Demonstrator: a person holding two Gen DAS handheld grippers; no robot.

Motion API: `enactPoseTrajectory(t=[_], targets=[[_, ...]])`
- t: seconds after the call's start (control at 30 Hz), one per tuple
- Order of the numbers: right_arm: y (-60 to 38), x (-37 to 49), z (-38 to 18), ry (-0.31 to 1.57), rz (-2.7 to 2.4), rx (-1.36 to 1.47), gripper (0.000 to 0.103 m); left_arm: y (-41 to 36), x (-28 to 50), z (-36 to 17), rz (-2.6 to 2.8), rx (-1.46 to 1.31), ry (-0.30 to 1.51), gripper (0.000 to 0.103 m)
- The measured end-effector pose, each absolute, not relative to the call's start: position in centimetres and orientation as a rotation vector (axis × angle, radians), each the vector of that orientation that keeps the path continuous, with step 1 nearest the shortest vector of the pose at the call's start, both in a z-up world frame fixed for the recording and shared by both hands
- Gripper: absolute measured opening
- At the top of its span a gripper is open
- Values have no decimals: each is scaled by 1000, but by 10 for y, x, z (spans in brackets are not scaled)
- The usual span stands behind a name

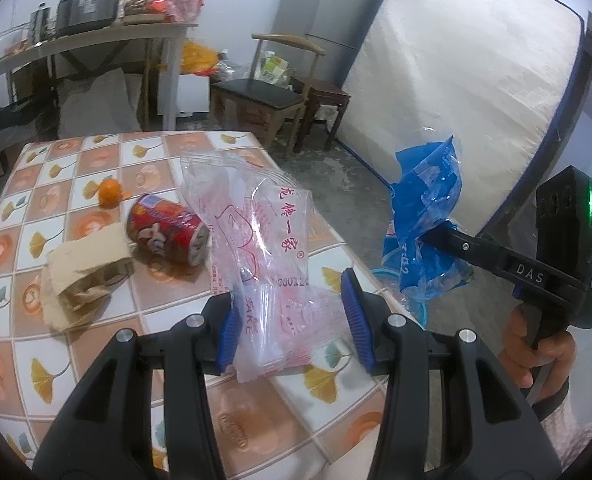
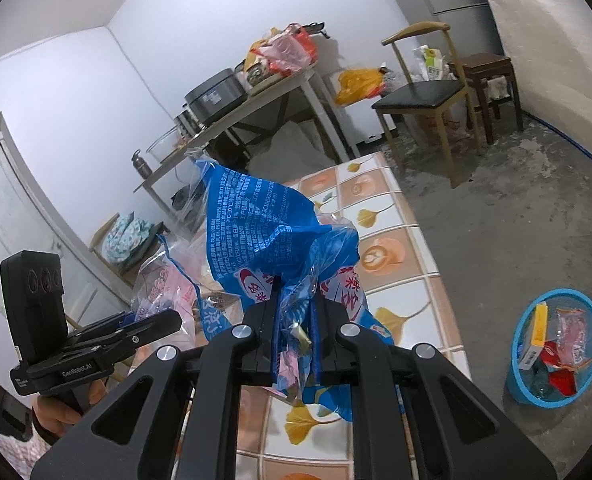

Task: Collect trash
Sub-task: 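Carry the clear bag with the left tool while the right tool carries the blue bag to the wastebasket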

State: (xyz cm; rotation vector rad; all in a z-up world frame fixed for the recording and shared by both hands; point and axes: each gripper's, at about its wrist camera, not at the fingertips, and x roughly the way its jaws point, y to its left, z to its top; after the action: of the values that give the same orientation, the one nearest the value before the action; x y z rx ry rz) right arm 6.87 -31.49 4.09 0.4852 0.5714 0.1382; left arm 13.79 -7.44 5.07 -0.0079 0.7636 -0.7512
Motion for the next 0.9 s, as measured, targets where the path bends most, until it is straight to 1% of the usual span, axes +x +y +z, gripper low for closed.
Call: enactPoseTrajectory(t=[0.63,0.9], targets=[[-384,6,42,501,-36,543,12,-160,118,60,-921,70,739,44],[-411,-24,33,480,-97,578,12,-198,104,57,-989,105,755,44]])
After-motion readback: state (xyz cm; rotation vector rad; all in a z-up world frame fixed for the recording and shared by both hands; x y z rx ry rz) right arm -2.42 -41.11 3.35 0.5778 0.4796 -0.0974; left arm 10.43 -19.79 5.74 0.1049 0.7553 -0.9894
